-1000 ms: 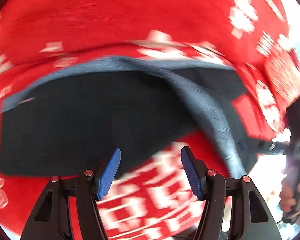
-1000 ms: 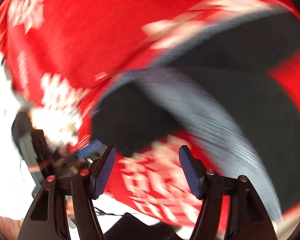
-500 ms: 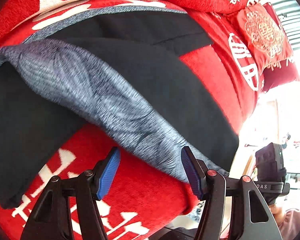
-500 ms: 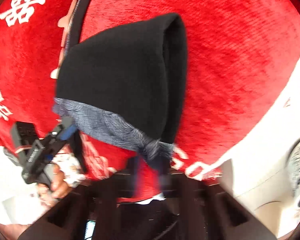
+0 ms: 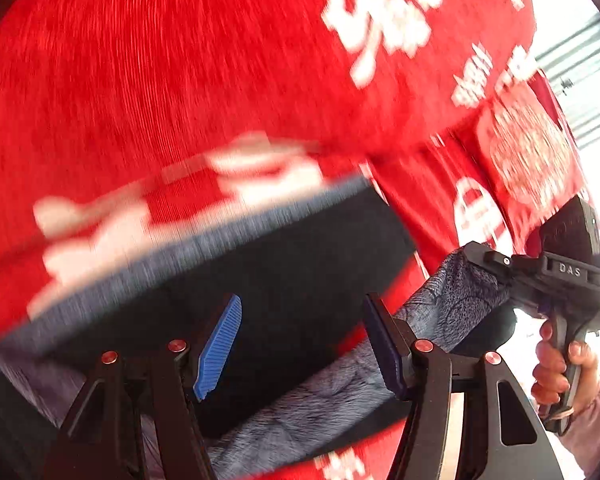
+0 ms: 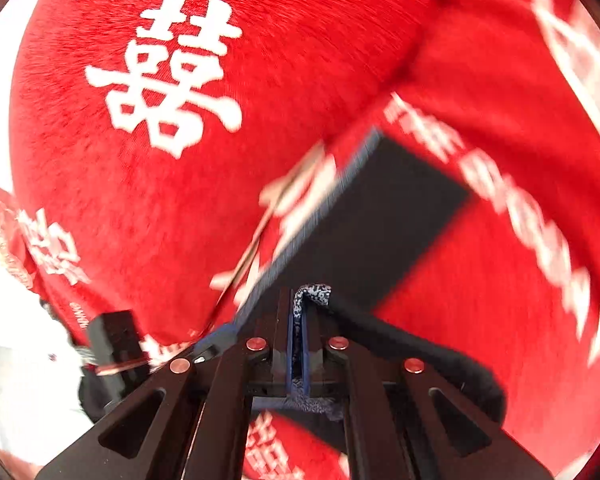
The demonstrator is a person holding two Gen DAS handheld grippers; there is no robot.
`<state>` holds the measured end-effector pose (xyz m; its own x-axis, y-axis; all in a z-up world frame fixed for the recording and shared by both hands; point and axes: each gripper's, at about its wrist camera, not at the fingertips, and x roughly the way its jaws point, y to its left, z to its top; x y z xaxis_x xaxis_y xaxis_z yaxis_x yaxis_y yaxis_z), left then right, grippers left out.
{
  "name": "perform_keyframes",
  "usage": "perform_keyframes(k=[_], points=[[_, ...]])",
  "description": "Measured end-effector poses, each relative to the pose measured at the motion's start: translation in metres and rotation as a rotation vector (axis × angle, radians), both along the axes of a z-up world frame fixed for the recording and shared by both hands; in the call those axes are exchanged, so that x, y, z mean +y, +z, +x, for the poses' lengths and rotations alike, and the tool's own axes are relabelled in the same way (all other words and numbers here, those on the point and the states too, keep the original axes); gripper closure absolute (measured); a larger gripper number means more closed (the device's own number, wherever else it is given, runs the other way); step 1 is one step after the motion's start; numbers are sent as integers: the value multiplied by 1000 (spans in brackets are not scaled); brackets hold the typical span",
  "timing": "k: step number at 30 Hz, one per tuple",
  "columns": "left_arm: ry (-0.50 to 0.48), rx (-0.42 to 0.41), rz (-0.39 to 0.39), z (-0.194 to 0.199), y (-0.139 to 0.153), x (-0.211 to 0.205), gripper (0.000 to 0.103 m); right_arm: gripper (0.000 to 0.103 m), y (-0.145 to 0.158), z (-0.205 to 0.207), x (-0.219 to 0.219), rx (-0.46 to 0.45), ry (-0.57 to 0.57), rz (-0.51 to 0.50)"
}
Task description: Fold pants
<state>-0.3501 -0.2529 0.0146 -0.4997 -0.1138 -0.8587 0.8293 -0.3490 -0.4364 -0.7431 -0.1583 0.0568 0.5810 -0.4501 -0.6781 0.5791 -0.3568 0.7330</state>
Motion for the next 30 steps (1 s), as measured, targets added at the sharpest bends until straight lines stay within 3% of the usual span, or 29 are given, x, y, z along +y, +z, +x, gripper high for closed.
perform_keyframes(k=[4,7,9,11,14,16,17,19,20,21,22,25,26,30], points=[[66,-36,-82,2,13,-32,39,100,-3,-12,-70,108,49,-5],[80,-88,-135,8,22,-35,40,87,-11,-17,-109,180,75,67],[82,-125,-138,16,22,-31,40,37,-14,-15,-122,272,116,113],[83,-170,-128,24,14,-23,39,26,-3,-15,-112,358,117,81],[104,-248,-67,45,-14,-4,39,26,4,-18,-78,426,86,80],[139,-279,5,56,-37,6,39,27,-4,-23,-42,401,30,104],[156,-288,29,61,-45,9,39,32,-15,-25,-25,365,4,142],[183,-311,62,68,-60,16,39,47,-48,-29,-8,267,-24,230],[190,-327,69,68,-65,17,39,68,-66,-31,-5,211,-44,268],[197,-343,78,68,-69,17,39,97,-79,-32,-4,156,-62,277],[200,-343,80,67,-69,18,39,96,-86,-33,-9,115,-80,275],[195,-330,20,60,-58,15,39,96,-64,-31,-27,139,-60,159],[191,-345,16,58,-60,14,32,97,-60,-30,-30,159,-47,159],[210,-380,53,56,-66,5,31,95,-75,-30,-23,224,5,330]])
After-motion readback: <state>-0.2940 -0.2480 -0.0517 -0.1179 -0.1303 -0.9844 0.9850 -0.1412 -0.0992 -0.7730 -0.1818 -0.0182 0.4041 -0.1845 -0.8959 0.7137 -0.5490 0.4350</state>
